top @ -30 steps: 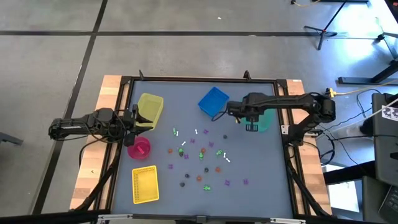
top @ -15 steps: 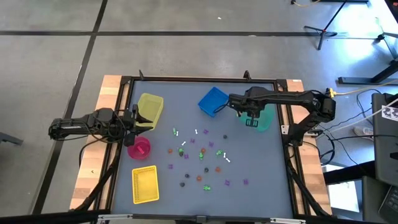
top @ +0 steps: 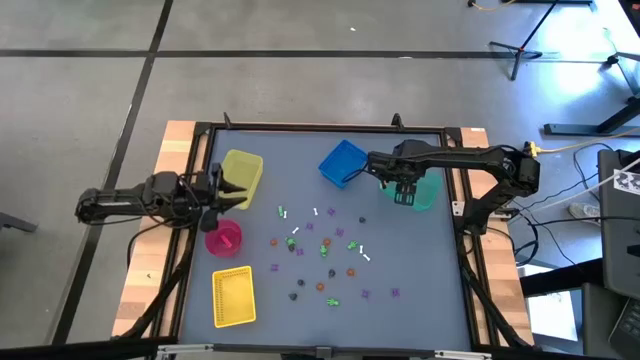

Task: Sort Halloween decoration
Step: Put the green skeleton toy into the yellow bin

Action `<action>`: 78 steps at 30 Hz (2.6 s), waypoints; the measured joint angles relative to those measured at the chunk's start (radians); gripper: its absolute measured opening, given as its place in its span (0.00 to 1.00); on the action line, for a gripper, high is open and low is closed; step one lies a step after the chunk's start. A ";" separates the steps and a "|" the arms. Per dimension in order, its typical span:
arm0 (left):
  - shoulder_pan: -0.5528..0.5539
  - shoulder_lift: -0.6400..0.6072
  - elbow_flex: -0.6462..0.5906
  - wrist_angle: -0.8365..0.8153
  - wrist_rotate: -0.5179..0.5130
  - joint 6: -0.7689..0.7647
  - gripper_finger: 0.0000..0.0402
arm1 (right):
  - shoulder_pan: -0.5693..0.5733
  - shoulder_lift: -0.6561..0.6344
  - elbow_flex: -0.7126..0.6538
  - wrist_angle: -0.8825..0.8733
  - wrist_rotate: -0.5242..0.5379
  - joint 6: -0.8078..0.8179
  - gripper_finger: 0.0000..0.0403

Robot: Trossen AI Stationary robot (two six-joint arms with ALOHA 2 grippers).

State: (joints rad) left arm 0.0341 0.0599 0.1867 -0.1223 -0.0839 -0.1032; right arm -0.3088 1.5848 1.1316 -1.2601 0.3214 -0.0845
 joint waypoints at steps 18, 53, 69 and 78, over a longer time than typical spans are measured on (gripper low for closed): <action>0.000 0.616 0.111 0.404 -0.003 -0.044 0.29 | 0.000 0.000 0.000 0.085 0.000 0.000 0.58; 0.158 1.444 0.753 -0.536 0.070 0.560 0.29 | 0.001 0.000 0.000 0.093 0.000 0.005 0.57; 0.103 1.613 0.753 -0.528 0.005 0.899 0.29 | 0.001 0.000 0.000 0.138 -0.001 0.005 0.57; 0.101 1.652 0.753 -0.514 -0.013 0.899 0.29 | 0.001 0.000 0.000 0.141 -0.013 0.005 0.57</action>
State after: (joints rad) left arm 0.1356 1.7115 0.9401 -0.6360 -0.0971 0.7956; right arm -0.3080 1.5852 1.1316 -1.1195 0.3081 -0.0795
